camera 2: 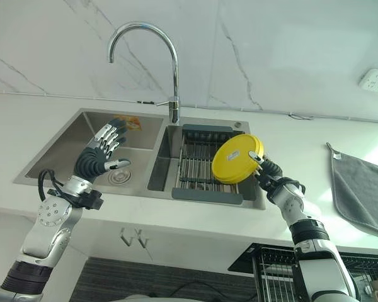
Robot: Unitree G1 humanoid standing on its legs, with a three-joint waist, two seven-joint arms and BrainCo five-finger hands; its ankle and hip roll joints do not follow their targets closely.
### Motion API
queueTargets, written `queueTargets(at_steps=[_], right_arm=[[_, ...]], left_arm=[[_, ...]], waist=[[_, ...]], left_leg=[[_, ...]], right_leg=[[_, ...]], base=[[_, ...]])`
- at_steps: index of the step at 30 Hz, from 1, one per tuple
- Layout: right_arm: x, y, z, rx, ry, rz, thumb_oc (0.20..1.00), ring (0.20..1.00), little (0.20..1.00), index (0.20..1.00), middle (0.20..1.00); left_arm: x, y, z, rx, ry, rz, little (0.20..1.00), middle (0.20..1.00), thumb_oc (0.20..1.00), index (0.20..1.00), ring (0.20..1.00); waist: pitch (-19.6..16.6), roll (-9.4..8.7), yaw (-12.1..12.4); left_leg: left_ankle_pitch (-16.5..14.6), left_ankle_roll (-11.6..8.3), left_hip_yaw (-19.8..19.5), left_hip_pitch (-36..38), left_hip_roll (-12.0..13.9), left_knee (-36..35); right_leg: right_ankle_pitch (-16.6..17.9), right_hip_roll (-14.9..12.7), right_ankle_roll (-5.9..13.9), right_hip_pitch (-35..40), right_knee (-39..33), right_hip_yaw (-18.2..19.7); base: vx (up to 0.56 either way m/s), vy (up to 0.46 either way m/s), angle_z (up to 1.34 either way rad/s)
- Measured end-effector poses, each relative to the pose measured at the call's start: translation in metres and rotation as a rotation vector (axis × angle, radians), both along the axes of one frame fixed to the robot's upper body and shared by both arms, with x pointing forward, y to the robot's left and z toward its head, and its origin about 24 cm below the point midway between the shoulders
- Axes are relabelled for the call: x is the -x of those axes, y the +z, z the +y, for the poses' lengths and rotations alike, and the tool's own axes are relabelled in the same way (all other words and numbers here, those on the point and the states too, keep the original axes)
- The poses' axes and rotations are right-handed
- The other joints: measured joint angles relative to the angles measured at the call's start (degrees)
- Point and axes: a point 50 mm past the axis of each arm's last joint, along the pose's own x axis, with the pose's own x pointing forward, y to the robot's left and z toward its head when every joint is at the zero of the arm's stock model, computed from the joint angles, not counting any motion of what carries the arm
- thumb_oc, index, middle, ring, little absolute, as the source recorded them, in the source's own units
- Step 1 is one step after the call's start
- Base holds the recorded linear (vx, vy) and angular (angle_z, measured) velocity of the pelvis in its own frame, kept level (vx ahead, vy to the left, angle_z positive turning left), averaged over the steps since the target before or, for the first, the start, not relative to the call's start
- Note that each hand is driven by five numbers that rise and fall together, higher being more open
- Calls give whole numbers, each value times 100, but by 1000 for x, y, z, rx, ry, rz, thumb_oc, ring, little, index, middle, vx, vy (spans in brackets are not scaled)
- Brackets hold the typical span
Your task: Place the dishes in the dishwasher.
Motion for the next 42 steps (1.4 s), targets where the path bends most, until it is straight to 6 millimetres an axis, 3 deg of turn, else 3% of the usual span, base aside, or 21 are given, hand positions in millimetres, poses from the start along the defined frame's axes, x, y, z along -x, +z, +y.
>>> queueTargets(at_steps=[42], right_arm=[[-1,-13,-17,35,-43,81,1000,1000,1000,1000,1000]], left_arm=[[-3,-11,3,-42,-1,92,1000,1000,1000,1000,1000]], waist=[[-131,34,148]], left_leg=[[18,-7,-150,66,-5,-20]], right_leg=[[-31,-6,-2,148,-2,-139]], base=[[16,-10,1]])
